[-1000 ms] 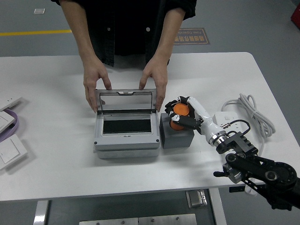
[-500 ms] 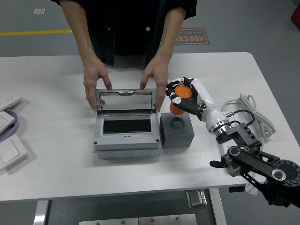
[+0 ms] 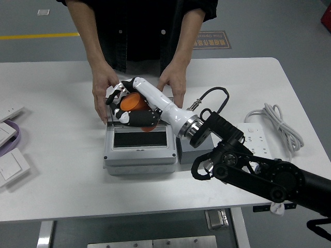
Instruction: Pick up the cylinder from the cube,place it in the box,flap close box
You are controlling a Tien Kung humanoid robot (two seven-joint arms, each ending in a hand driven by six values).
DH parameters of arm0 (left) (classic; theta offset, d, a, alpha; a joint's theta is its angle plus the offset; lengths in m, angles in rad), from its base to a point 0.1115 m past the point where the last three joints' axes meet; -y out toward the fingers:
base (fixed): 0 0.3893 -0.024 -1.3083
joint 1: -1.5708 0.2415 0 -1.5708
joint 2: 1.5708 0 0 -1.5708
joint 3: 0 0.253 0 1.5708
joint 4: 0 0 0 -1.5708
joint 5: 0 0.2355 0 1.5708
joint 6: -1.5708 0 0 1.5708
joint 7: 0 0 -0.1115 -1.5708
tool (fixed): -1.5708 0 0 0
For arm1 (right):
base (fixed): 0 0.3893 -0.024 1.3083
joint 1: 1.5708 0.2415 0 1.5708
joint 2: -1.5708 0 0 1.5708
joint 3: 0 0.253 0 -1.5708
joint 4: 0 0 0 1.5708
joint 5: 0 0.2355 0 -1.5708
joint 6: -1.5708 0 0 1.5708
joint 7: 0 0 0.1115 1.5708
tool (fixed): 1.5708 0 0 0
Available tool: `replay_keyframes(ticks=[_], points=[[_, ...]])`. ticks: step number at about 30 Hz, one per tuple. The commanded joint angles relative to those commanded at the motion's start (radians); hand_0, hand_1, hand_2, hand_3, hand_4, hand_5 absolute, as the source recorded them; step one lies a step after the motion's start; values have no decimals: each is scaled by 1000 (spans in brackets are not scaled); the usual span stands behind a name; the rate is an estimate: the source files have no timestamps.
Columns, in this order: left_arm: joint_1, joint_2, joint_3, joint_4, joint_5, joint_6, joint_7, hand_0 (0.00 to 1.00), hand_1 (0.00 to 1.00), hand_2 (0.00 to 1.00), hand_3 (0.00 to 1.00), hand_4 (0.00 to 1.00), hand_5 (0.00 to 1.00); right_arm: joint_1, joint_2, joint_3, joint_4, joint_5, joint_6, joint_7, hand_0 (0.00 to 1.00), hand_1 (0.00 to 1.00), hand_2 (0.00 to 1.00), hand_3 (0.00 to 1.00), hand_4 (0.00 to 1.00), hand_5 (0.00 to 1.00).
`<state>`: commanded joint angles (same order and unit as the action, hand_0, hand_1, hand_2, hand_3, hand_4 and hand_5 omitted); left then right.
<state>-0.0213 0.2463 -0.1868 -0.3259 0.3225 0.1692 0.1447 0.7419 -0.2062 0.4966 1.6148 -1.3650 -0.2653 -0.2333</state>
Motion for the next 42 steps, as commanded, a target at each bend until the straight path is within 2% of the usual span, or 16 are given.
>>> replay_keyframes(ticks=[2, 7, 10, 14, 22, 23, 28, 29, 34, 35, 40, 41, 42], points=[[0, 2, 5, 1, -4, 0, 1, 597, 544, 566, 611, 723, 254, 37, 20, -34, -29, -76, 55, -69, 2, 132, 240, 187, 2, 2], [5, 5, 16, 2, -14, 0, 3, 597, 544, 565, 611, 726, 256, 73, 53, -103, -98, -236, 154, -196, 2, 136, 243, 188, 2, 2], [7, 5, 22, 2, -18, -3, 8, 597, 544, 565, 611, 726, 256, 85, 67, -134, -132, -314, 176, -243, 2, 136, 243, 188, 2, 2], [9, 3, 29, 1, -22, -13, 21, 597, 544, 564, 611, 726, 276, 100, 83, -166, -179, -380, 175, -233, 2, 143, 238, 189, 2, 2], [6, 5, 32, 1, -23, -19, 28, 596, 545, 564, 612, 723, 282, 113, 99, -195, -234, -340, 158, -177, 24, 163, 249, 199, 2, 2], [6, 5, 33, 0, -22, -20, 29, 597, 547, 567, 615, 723, 281, 115, 101, -199, -239, -334, 156, -173, 473, 462, 484, 441, 325, 2], [3, 6, 32, 0, -20, -20, 29, 597, 547, 567, 615, 723, 281, 117, 110, -216, -272, -326, 149, -160, 473, 462, 484, 441, 325, 2], [2, 6, 32, 0, -20, -20, 29, 597, 547, 567, 615, 726, 285, 117, 111, -220, -281, -326, 148, -158, 688, 642, 645, 655, 413, 120], [0, 5, 31, 0, -19, -20, 29, 597, 547, 567, 615, 726, 285, 114, 116, -227, -311, -324, 140, -155, 688, 642, 645, 655, 413, 120], [0, 5, 31, -1, -19, -20, 29, 596, 547, 567, 616, 728, 287, 113, 117, -228, -314, -324, 138, -155, 761, 661, 665, 667, 419, 191], [-2, 5, 27, -1, -13, -16, 24, 596, 547, 567, 616, 728, 287, 110, 120, -235, -324, -326, 131, -159, 761, 661, 665, 667, 419, 191], [-3, 5, 26, -1, -12, -16, 24, 597, 548, 567, 616, 728, 287, 110, 120, -236, -325, -326, 131, -159, 798, 680, 693, 679, 450, 249], [-3, 5, 26, -1, -11, -15, 23, 597, 548, 567, 616, 728, 287, 109, 119, -237, -326, -325, 130, -159, 798, 680, 693, 679, 450, 249]])
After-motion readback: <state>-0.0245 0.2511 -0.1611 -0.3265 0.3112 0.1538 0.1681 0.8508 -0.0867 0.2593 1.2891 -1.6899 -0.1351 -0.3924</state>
